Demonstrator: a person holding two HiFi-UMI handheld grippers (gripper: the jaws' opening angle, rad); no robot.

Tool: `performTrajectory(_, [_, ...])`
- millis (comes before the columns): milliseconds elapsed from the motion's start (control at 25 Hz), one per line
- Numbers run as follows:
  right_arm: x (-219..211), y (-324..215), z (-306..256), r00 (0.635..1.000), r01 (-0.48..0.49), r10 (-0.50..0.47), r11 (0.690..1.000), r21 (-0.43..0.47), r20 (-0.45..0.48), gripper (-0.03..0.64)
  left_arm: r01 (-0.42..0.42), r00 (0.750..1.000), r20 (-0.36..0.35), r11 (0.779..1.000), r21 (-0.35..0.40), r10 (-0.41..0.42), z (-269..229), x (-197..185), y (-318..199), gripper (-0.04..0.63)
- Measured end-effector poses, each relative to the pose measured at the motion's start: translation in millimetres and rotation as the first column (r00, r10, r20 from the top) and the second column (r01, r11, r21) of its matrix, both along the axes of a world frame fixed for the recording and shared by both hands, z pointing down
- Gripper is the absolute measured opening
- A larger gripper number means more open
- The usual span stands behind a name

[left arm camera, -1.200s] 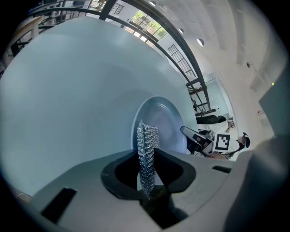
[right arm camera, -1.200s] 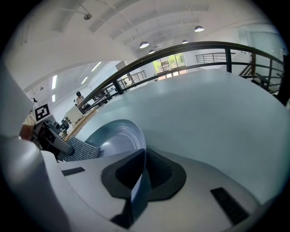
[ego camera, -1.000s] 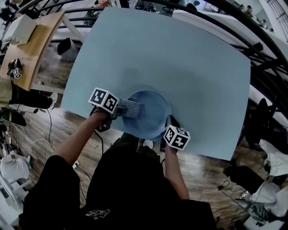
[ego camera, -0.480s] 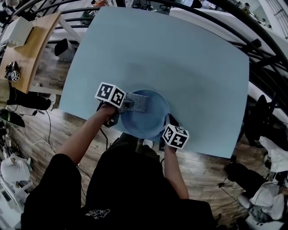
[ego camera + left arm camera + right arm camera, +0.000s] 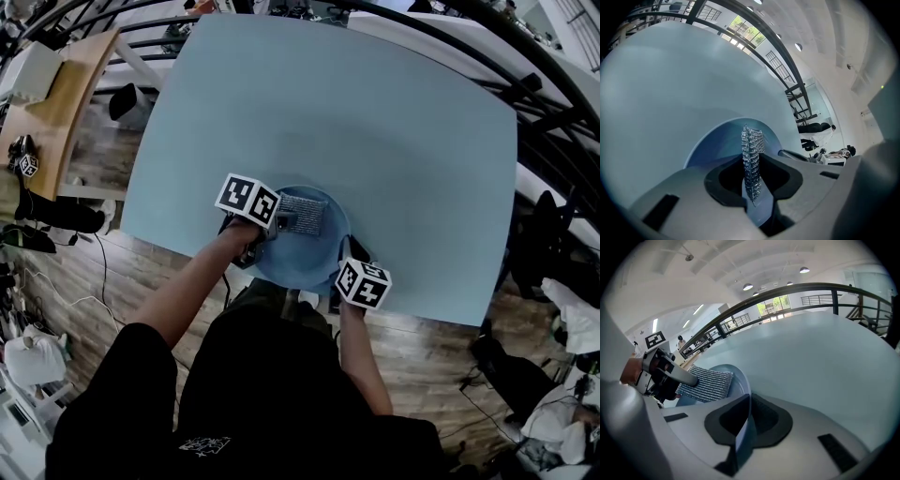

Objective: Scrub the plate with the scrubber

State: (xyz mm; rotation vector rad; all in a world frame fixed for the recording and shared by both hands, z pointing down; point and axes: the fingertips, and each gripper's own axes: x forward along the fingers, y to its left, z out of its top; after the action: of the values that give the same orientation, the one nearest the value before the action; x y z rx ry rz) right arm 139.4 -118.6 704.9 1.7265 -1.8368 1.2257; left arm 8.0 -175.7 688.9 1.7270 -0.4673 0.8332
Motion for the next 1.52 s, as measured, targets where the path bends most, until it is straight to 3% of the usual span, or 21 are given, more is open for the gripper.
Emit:
performTrajectory(840, [2.2,-5.8,-1.2,1.0,0.029,-0.029,1.0,0.002,0.0,0.015,-0.033,0.999,-0.045,0.997,-0.066,0.03,5.2,28.0,67.4,0.095])
performTrajectory(1520, [1.7,-6.7,-1.4,0.998,0.063,-0.063,0.998,0.0,-0.01,0.015,-0.049,0.999,0.003,0.995,-0.082,0.049,2.3,-19.7,97.8,0.095])
